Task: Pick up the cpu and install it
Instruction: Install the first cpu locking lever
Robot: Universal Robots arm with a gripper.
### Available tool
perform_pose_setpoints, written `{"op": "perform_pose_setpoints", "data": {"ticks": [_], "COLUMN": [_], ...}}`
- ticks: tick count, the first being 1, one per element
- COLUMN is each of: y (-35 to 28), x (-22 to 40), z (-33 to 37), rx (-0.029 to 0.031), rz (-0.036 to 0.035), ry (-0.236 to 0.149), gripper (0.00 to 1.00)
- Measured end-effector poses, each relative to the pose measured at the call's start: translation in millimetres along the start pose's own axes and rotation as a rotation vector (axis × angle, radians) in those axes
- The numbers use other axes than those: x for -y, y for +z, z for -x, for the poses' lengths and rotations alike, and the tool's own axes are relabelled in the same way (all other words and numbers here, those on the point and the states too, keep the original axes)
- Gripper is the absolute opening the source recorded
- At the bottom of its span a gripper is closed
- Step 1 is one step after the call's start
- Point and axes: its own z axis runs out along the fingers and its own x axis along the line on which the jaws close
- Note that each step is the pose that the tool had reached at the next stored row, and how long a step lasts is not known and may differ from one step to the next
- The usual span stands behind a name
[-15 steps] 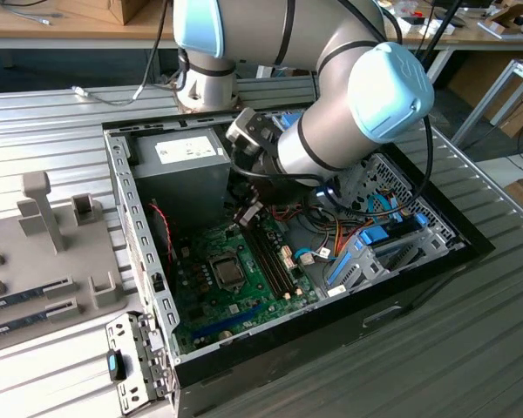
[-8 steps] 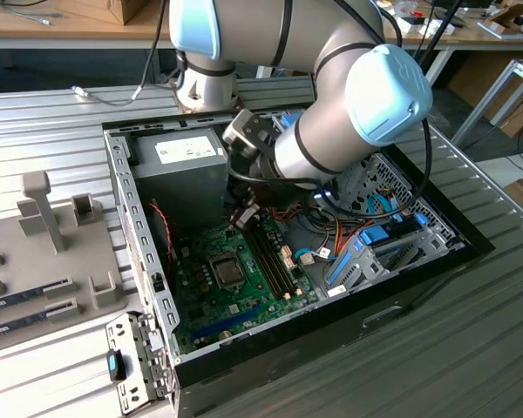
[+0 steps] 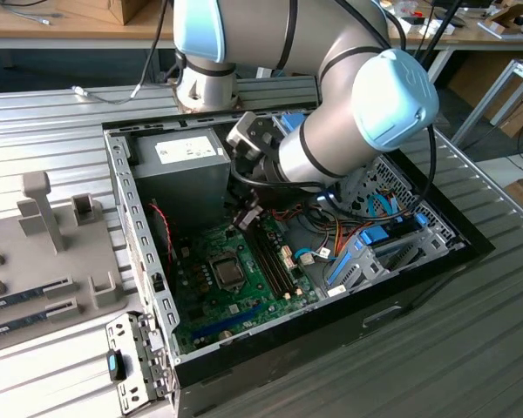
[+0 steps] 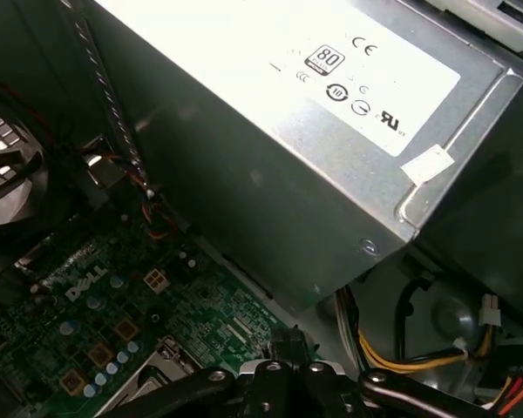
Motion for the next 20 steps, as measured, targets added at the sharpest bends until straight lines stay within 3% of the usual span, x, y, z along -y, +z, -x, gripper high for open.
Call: {"op": "perform_pose_setpoints", "data": {"ticks": [3, 4, 11, 16, 20], "y": [-0.8, -0.5, 3.2, 5.2, 5.3], "x": [2.8, 2.8, -1.4, -6.5, -6.5], "z": [2.7, 2.7, 7.0, 2.4, 1.2], "rx": [0.002, 0.0054, 0.0131, 0.0132, 0.0135], "rz": [0.003, 0.0068, 0.0164, 0.0165, 0.0168], "ry": [-0.001, -0.002, -0.005, -0.005, -0.006], "gripper": [0.11, 0.11, 0.11, 0.11, 0.11]}}
